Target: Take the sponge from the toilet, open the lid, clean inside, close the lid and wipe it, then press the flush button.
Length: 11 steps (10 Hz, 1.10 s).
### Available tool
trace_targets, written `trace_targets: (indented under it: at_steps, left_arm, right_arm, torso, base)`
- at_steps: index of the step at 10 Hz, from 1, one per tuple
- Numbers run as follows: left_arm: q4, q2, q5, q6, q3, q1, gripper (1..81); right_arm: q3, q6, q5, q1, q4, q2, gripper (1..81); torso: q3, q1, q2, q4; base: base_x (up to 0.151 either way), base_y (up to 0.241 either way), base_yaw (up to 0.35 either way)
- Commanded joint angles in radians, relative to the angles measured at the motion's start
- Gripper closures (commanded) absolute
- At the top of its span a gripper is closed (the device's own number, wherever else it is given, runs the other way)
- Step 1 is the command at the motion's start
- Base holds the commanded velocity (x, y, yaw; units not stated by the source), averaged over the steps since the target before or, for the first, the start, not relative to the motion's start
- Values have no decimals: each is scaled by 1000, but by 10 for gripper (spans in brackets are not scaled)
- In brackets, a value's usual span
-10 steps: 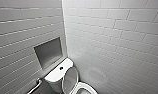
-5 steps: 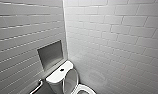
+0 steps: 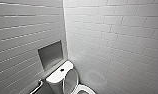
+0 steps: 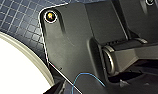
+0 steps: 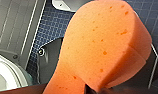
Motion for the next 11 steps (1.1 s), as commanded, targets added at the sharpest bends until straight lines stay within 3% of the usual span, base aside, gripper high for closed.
trace_targets:
  at_steps: [1,3,11]
  left_arm:
    - [9,2,55,8,-3,-31,10]
    - [9,0,55,8,-3,-31,10]
    - [7,0,55,8,-3,-31,10]
  right_arm:
    - [0,-5,-39,32,-20,2,811]
    - [0,-5,-38,32,-20,2,811]
    - [-10,-3,-38,29,-20,4,811]
  torso:
    - [0,0,0,0]
    - [0,0,0,0]
    - [1,-2,0,0]
  base:
    - [0,0,0]
    - [0,0,0]
    - [72,0,0]
